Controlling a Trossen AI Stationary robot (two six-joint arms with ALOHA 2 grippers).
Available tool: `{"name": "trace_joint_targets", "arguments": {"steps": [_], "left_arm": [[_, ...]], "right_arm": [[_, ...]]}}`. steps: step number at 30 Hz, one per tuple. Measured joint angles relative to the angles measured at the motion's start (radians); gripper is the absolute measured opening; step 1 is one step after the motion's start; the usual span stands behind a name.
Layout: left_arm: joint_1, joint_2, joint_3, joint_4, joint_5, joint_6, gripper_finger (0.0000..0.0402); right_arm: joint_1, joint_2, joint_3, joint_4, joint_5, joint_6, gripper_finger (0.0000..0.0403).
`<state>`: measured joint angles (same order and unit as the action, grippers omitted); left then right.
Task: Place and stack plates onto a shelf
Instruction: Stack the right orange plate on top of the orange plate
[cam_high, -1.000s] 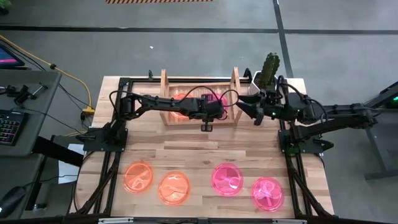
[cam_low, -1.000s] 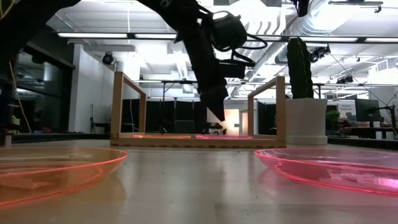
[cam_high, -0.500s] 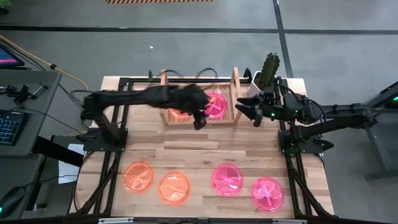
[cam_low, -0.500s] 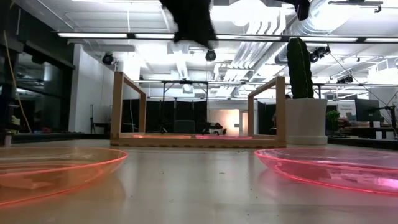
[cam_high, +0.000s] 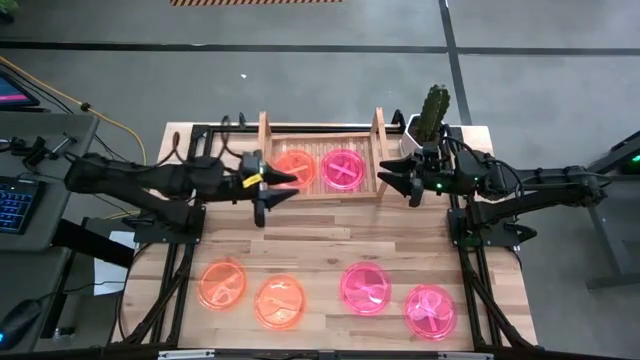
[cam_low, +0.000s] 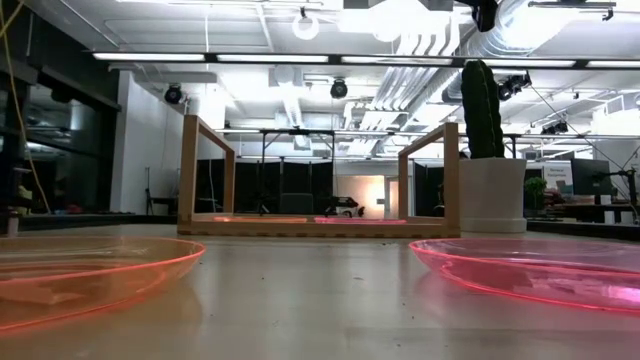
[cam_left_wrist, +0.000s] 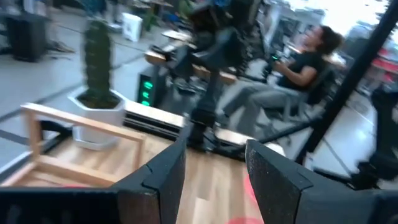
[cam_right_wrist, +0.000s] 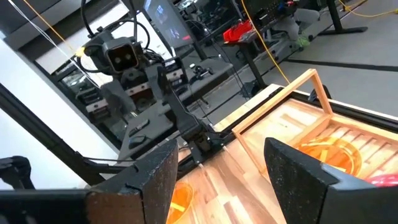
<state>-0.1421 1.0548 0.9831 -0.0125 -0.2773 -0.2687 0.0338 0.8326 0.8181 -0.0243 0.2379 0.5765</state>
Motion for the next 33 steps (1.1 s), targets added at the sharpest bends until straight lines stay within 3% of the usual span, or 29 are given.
{"name": "trace_joint_targets", "arguments": {"steps": [15, 19, 25, 33], "left_arm": [[-0.002, -0.039, -0.009, 0.016, -0.023, -0.01, 0.0159], [-0.002, -0.039, -0.009, 0.015, -0.023, -0.017, 0.0159], [-0.002, -0.041, -0.009, 0.01, -0.022, -0.019, 0.0159], [-0.003, -0.041, -0.009, 0.01, -0.021, -0.078, 0.0159]], "right_arm": [[0.0, 0.002, 0.0, -0.002, -0.001, 0.029, 0.0222], [0.0, 0.034, 0.0, 0.009, -0.002, 0.112, 0.0222], [0.055, 0.261, 0.0, 0.041, -0.103, 0.251, 0.0222], [0.156, 0.639, 0.0, 0.257, -0.276, 0.374, 0.0222]]}}
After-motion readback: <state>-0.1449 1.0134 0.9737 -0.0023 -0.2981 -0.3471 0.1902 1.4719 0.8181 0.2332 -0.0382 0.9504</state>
